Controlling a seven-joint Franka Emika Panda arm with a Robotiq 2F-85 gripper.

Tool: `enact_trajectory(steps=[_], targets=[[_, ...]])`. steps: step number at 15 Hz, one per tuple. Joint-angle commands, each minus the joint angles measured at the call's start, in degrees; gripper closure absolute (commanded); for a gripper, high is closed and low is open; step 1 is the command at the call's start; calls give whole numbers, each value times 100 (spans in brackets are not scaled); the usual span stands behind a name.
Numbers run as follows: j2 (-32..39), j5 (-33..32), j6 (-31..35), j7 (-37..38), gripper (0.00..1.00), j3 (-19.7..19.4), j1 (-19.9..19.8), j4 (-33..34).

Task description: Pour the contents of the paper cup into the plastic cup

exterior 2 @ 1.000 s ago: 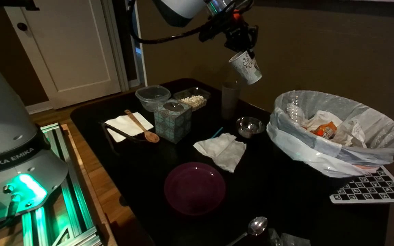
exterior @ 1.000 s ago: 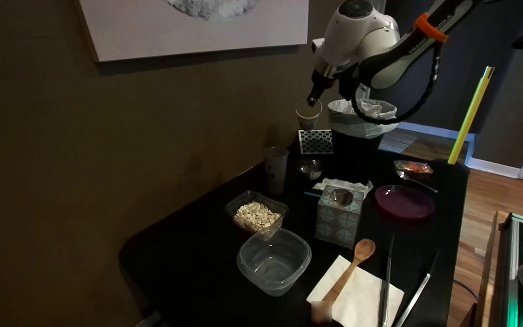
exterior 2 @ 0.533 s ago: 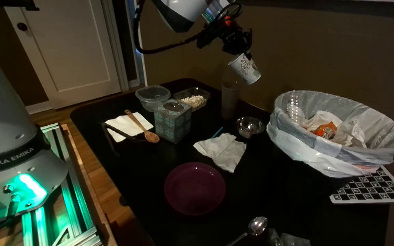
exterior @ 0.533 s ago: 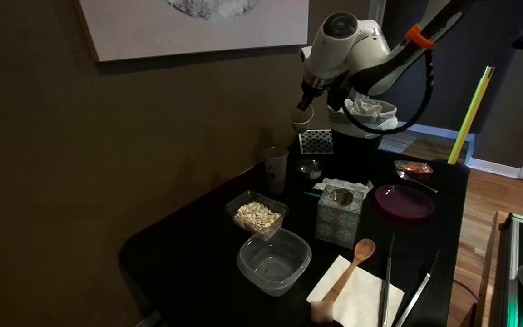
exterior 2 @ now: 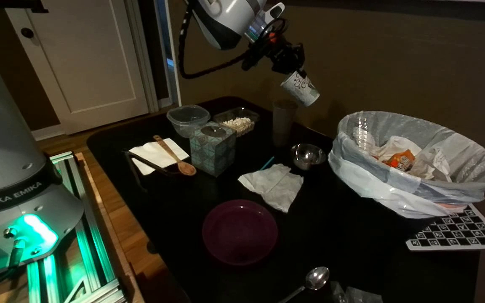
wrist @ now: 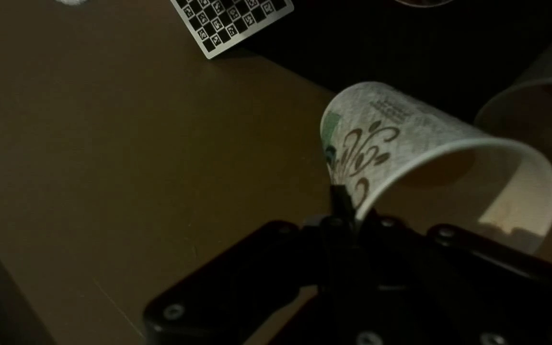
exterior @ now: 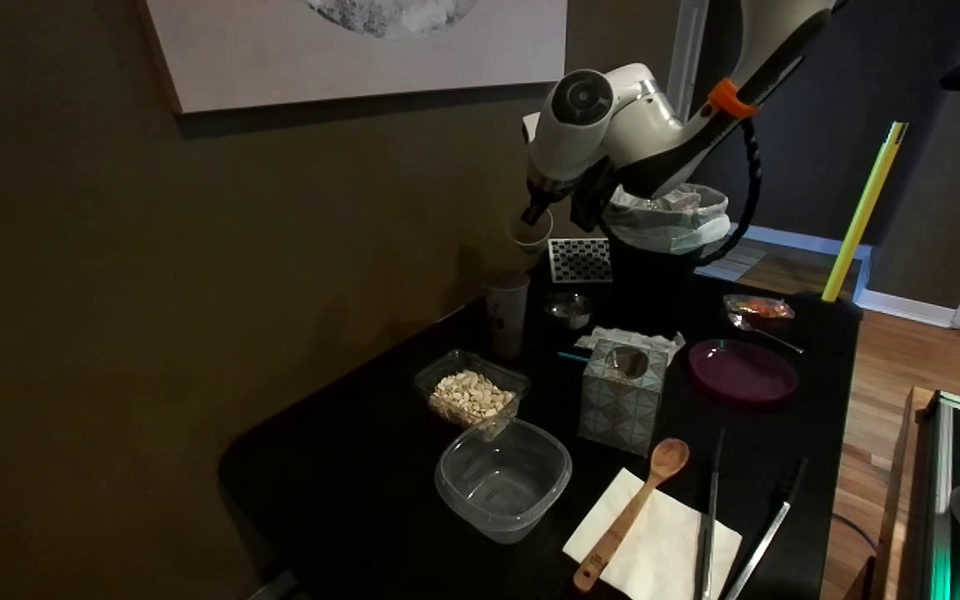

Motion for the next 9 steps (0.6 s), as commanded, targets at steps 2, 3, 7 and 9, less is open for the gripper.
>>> enact_trajectory(steps=[2,3,7,9], targets=[[422,-609,-356,648,99,-54,218,425],[471,-721,-409,721,99,-56,248,471],[621,-1234,-813,996,99,392,-3,623],[679,-1469,-1052,1138,99,554,-43,668]])
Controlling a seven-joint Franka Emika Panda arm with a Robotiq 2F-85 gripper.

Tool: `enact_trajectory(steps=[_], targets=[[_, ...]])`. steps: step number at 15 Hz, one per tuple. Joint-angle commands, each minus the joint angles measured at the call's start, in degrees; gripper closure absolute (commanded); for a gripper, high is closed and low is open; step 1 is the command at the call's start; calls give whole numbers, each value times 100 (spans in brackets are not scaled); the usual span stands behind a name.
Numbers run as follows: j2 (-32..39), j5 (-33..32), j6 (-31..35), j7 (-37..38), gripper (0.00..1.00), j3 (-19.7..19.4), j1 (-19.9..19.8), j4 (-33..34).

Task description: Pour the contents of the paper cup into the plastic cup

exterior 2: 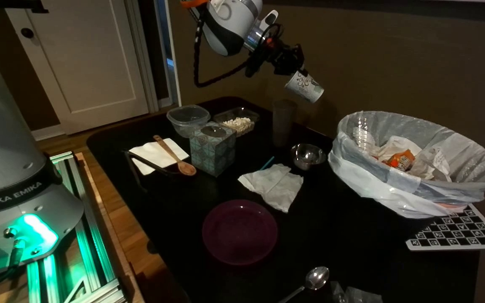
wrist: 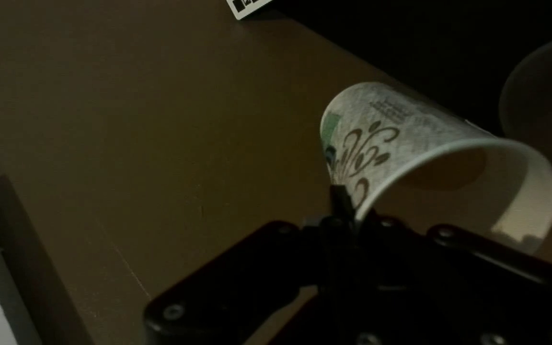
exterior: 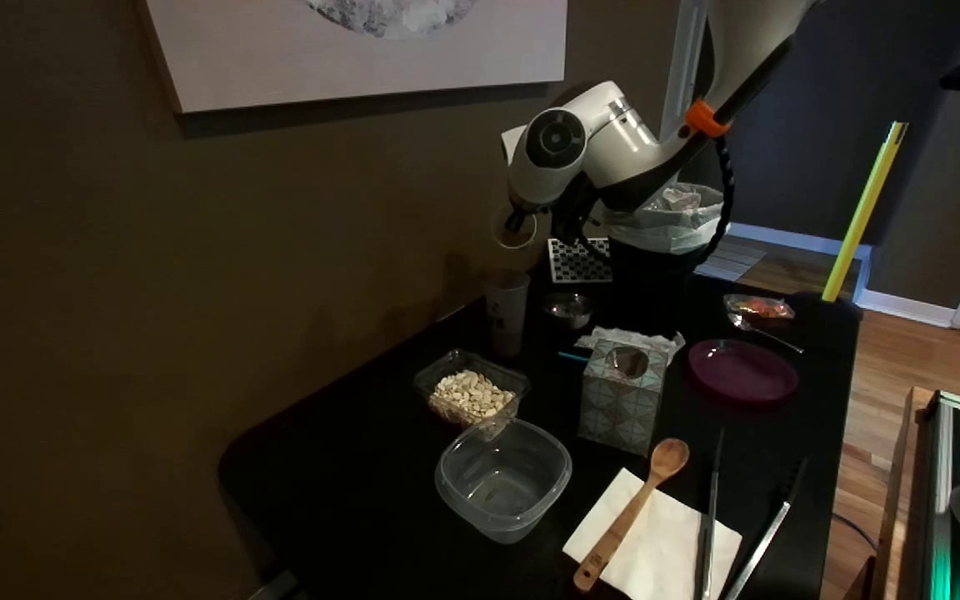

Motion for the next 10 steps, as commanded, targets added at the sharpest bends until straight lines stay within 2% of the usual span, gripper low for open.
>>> enact_trajectory(steps=[1,10], targets=[[200,-550,-422,407,99,358,-163,191],[213,-1190,-1120,677,99,710,-306,48]])
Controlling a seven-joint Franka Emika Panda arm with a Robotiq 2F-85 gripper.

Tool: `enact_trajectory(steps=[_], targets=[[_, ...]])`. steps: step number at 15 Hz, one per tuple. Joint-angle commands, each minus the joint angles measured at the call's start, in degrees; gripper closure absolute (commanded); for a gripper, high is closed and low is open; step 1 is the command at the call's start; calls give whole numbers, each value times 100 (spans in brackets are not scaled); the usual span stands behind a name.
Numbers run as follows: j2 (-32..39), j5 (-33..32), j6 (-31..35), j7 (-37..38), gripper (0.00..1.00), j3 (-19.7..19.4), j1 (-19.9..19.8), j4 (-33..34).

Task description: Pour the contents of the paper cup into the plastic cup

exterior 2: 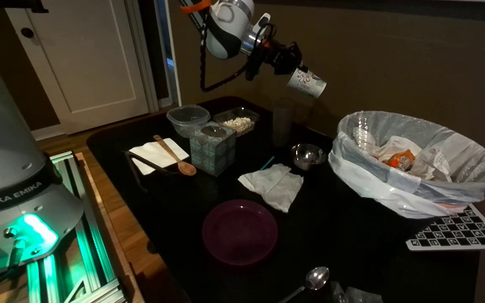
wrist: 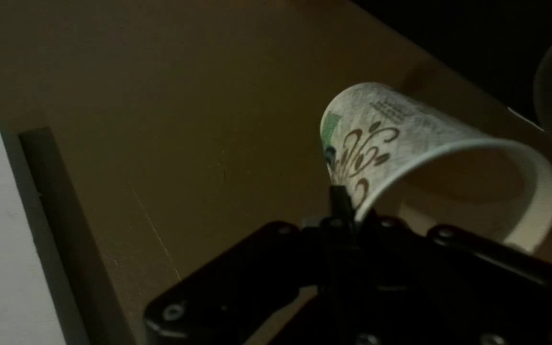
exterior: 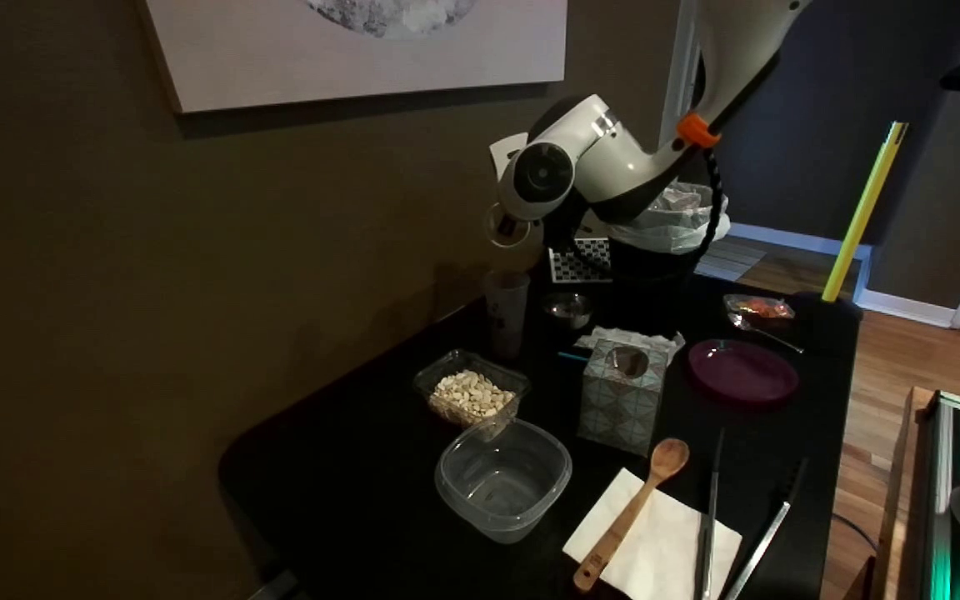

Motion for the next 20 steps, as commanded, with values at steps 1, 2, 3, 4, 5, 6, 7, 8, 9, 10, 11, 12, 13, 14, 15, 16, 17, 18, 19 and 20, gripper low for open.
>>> enact_trajectory(steps=[1,2,3,4,5,6,7,8,9,10,11,12,13,14,15,16,17,18,19,20], targets=[[10,-354,-253,238,99,180,-146,-68],[-15,-388,-273,243,99,200,-161,-106],[-27,-491,-338,286,99,208,-152,-137],[-26,-524,-374,308,99,229,-165,-152],[-26,-571,-418,336,99,242,-167,-166],[-26,-617,-470,355,99,258,-170,-180],[-31,-665,-507,368,99,277,-175,-194],[-37,-712,-543,386,99,293,-177,-212],[-40,-748,-602,395,99,309,-175,-227],[-41,-788,-645,412,99,325,-176,-241],[-41,-816,-682,424,99,342,-182,-254],[-46,-840,-712,432,99,359,-185,-271],[-50,-867,-735,444,99,370,-192,-293],[-50,-870,-759,443,99,384,-201,-306],[-52,-881,-796,453,99,395,-204,-321],[-54,-890,-819,459,99,403,-207,-329],[-55,-900,-847,467,99,410,-208,-335],[-57,-920,-873,476,99,414,-208,-339],[-59,-946,-894,490,99,416,-206,-339],[-61,-977,-916,506,99,419,-205,-338]])
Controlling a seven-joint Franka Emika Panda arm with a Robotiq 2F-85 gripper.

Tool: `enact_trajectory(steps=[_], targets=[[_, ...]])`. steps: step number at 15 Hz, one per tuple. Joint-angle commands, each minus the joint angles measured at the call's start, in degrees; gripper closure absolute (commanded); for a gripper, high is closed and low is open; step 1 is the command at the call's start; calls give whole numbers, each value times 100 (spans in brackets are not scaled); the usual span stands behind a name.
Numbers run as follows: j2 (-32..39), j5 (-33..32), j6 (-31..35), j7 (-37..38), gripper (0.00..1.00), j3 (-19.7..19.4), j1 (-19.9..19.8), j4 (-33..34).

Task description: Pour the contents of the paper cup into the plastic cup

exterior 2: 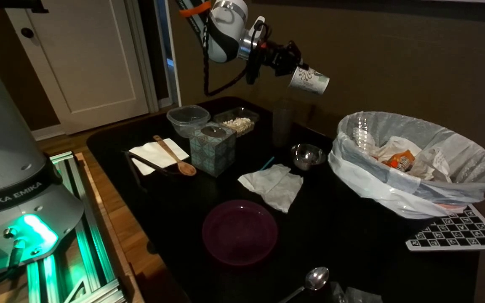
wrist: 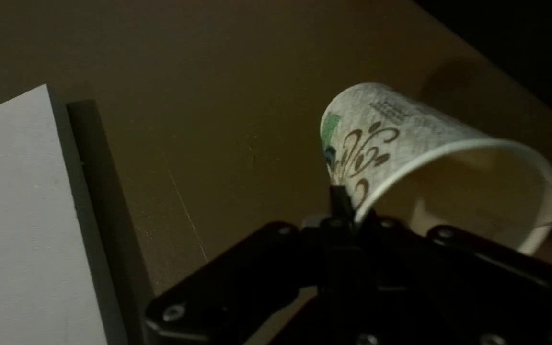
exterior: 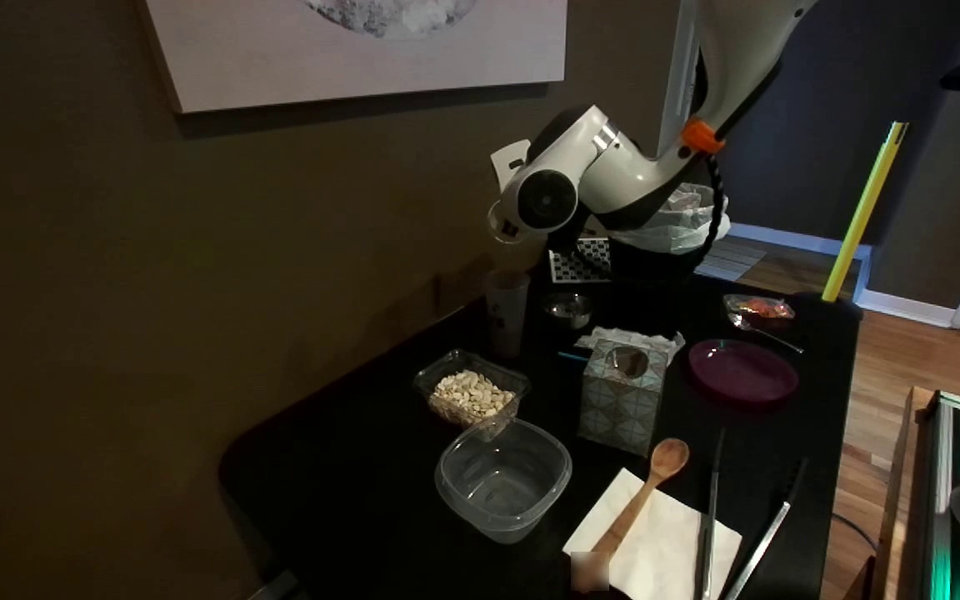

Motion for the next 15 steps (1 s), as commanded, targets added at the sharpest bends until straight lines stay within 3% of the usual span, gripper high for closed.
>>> enact_trajectory(steps=[1,15], targets=[[-65,-288,-210,231,99,113,-73,-143],[-90,-581,-580,334,99,178,-61,-208]])
